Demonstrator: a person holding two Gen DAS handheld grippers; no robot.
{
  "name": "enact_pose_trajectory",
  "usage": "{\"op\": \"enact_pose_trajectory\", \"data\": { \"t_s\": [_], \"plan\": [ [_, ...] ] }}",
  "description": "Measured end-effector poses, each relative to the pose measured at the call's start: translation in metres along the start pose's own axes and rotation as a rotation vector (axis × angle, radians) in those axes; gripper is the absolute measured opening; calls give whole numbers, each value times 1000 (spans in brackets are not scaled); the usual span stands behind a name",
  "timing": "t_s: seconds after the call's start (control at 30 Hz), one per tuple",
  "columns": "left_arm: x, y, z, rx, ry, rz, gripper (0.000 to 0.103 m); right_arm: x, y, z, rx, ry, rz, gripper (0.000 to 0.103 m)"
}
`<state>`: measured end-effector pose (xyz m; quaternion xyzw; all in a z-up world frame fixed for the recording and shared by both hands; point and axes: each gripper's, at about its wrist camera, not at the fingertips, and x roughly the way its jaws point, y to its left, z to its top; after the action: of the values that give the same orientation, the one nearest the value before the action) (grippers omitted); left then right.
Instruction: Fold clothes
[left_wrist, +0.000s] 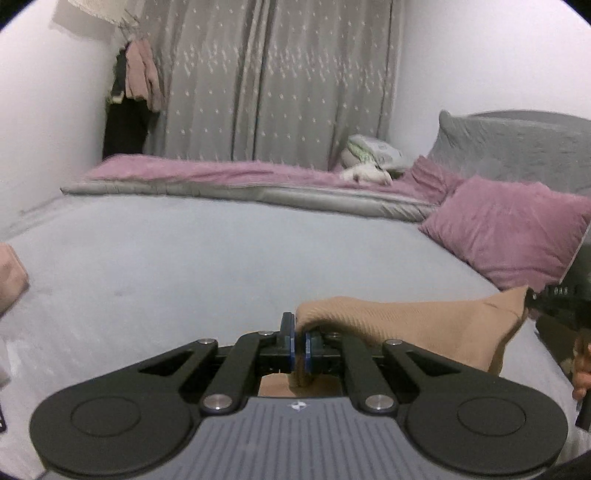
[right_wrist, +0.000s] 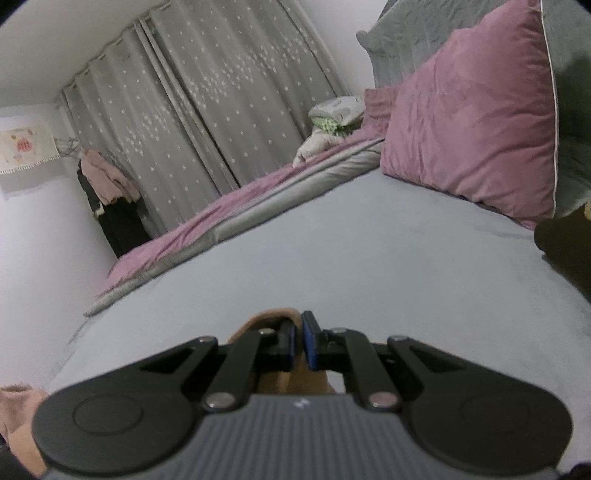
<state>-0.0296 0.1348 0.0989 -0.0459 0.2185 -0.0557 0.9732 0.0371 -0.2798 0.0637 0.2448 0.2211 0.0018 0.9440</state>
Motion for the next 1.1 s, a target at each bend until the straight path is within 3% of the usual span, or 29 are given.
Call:
{"op": "enact_pose_trajectory", "data": {
  "t_s": [0.37, 0.53, 0.67, 0.8, 1.1],
  "plan": [
    [-53, 4, 43, 30, -150, 59, 6, -42, 30, 14, 7, -172, 6, 6],
    [-53, 6, 58, 51, -187, 89, 6, -61, 40, 23, 26, -249, 28, 6],
    [-16, 12, 68, 55, -133, 102, 6, -61, 50, 25, -9, -274, 14, 6],
    [40, 12, 75, 109, -74, 130, 6, -39, 56, 28, -45, -239, -23, 6],
    [177, -2, 80, 248, 44, 197, 7, 61, 61, 39, -118, -117, -88, 6]
  ]
}}
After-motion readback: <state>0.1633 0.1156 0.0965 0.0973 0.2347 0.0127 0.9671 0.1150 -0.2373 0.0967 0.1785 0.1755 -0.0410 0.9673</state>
